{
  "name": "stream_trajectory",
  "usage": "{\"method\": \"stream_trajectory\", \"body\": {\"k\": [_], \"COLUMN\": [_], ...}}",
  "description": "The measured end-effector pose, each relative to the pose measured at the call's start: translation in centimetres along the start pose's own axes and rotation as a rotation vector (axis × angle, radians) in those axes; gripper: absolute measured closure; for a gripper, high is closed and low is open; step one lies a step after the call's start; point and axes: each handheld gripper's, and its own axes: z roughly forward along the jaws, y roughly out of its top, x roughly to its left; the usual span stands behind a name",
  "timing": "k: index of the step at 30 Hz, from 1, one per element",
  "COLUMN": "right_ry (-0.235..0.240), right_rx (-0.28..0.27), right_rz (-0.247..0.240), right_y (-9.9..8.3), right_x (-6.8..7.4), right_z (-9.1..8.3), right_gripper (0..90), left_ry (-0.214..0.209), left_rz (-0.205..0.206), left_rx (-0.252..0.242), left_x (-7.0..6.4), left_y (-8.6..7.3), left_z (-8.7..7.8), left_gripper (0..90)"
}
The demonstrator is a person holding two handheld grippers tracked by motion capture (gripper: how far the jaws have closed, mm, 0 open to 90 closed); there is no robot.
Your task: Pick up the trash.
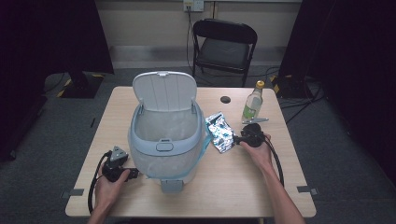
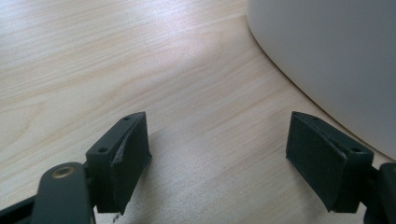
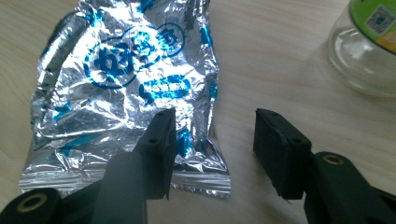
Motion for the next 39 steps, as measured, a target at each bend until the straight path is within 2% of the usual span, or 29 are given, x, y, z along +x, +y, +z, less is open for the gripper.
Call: {"method": "stream_trajectory", "body": {"k": [3, 5, 7, 13, 17, 18, 21, 29, 35, 39], "right_ry": [0.003, -0.014, -0.019, -0.011, -0.001, 0.005, 0.0, 0.0, -0.006, 0.003], "right_rx": [-0.007, -0.013, -0.024, -0.003, -0.025, -0.03, -0.033, -0.05, -0.08, -0.096], "right_rz": [-0.016, -0.042, -0.055, -0.057, -0.014, 0.0, -0.004, 0.029, 0.056, 0.05], "right_y": [-0.1, -0.2, -0.4, -0.5, -0.9, -1.0, -1.2, -1.7, -2.1, -2.4], "right_x": [0.4, 0.8, 1.1, 1.5, 1.1, 1.1, 1.2, 1.1, 0.8, 0.6], "right_z": [0.4, 0.5, 0.4, 0.0, -0.2, -0.3, -0.4, -0.8, -1.8, -2.8], "right_gripper": [47.0, 47.4, 52.3, 73.7, 86.1, 86.6, 89.9, 90.0, 90.0, 90.0], "left_ry": [0.0, 0.0, 0.001, 0.0, 0.0, 0.0, 0.0, 0.0, -0.001, -0.001], "left_rz": [0.0, 0.0, 0.0, -0.001, 0.0, 0.0, 0.0, 0.0, 0.0, 0.0], "left_rx": [0.0, 0.0, 0.0, 0.0, 0.0, 0.0, 0.0, 0.0, 0.0, 0.0], "left_x": [0.0, 0.0, 0.0, 0.0, 0.0, 0.0, 0.0, 0.0, 0.0, 0.0], "left_y": [0.0, 0.0, 0.0, 0.0, 0.0, 0.0, 0.0, 0.0, 0.0, 0.0], "left_z": [0.0, 0.0, 0.0, 0.0, 0.0, 0.0, 0.0, 0.0, 0.0, 0.0], "left_gripper": [20.9, 20.9, 20.9, 20.9, 20.9, 20.9, 20.9, 20.9, 20.9, 20.9]}}
